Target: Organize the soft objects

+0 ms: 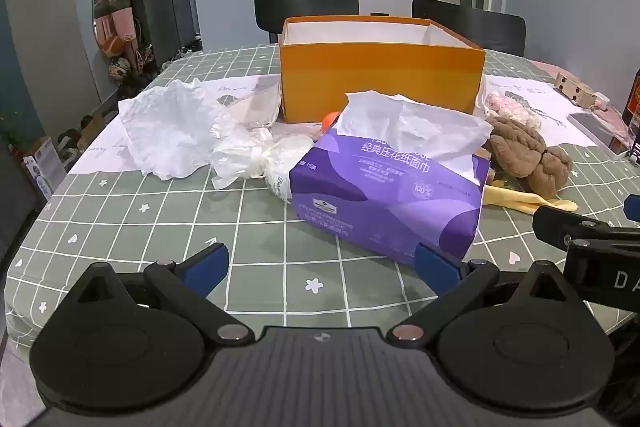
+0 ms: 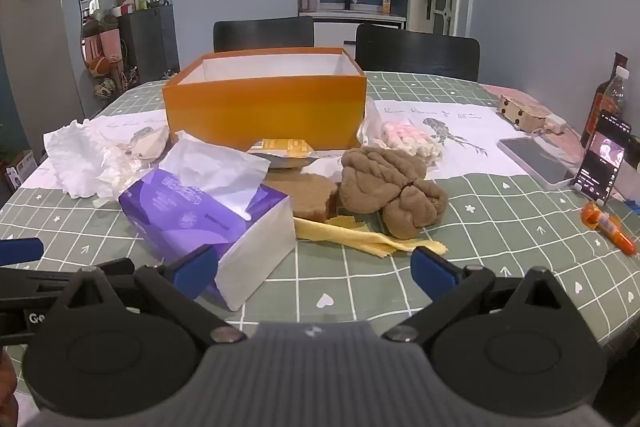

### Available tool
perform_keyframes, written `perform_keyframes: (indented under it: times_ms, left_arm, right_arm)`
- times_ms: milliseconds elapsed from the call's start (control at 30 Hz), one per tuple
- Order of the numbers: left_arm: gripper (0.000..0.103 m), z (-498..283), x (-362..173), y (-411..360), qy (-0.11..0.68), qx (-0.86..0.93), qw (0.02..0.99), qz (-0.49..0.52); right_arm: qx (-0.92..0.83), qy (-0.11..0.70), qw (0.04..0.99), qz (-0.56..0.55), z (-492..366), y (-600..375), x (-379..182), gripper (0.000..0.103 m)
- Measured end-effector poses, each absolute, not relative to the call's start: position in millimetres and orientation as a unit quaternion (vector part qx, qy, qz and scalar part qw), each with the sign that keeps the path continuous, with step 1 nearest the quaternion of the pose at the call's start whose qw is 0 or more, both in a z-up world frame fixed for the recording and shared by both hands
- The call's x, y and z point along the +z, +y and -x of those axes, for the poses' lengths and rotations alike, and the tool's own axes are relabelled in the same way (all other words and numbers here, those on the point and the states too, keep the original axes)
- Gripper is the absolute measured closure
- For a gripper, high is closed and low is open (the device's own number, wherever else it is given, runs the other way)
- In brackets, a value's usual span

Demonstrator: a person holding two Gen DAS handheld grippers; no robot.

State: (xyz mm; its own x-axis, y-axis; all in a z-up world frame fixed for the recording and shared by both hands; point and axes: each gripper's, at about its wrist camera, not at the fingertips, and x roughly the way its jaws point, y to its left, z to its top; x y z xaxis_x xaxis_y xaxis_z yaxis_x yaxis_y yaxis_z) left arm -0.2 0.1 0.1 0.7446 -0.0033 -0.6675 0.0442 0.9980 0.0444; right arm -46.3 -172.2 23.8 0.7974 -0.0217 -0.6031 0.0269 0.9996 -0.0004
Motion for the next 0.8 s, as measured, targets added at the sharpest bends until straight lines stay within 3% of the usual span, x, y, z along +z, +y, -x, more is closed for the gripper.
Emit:
perform_keyframes:
  times_ms: [800]
  left_arm:
    - [0.000, 1.4, 4.4, -0.3, 0.353, -0.012, 0.935, -0.030]
  right_arm:
    - [-0.014, 0.323, 0.946, -0.004, 47.5, -173.0, 22.4, 0.002]
